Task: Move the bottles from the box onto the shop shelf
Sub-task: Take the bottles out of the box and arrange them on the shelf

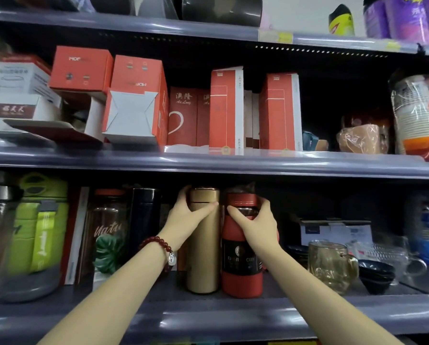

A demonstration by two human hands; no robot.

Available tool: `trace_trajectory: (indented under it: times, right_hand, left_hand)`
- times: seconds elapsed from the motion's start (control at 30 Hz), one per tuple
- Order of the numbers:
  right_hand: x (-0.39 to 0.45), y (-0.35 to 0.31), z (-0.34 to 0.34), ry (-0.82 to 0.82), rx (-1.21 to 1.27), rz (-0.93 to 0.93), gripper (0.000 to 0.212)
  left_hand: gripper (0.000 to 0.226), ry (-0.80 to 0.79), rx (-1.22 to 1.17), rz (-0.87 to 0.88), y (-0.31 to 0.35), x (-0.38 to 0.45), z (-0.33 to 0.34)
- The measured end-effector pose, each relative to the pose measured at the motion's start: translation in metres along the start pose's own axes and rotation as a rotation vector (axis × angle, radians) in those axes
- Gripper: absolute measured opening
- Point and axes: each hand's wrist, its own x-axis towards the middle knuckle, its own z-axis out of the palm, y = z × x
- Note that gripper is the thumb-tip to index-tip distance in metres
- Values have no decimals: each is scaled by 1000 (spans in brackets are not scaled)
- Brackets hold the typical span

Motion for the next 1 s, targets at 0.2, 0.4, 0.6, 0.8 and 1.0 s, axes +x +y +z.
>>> trace_trajectory:
  times: [0.2, 0.4, 0.6, 0.8, 1.0]
  right_hand:
    - [-6, 8, -10, -135, -55, -2, 71]
    - [-23, 27, -24, -306, -176, 115, 113]
    - [-26, 33, -30, -454, -115, 195, 103]
    - [-29, 41, -36, -505, -22, 154, 97]
    - [-27, 42, -37, -579, 45, 148, 90]
  left_hand:
    - [76, -146, -82, -60, -24, -4, -3]
    - [121, -361, 32, -190, -47, -24, -12]
    - [134, -353, 107, -214, -51, -39, -15]
    - [132, -296, 102, -160, -51, -46, -18]
    - [123, -242, 78, -157, -55, -52, -18]
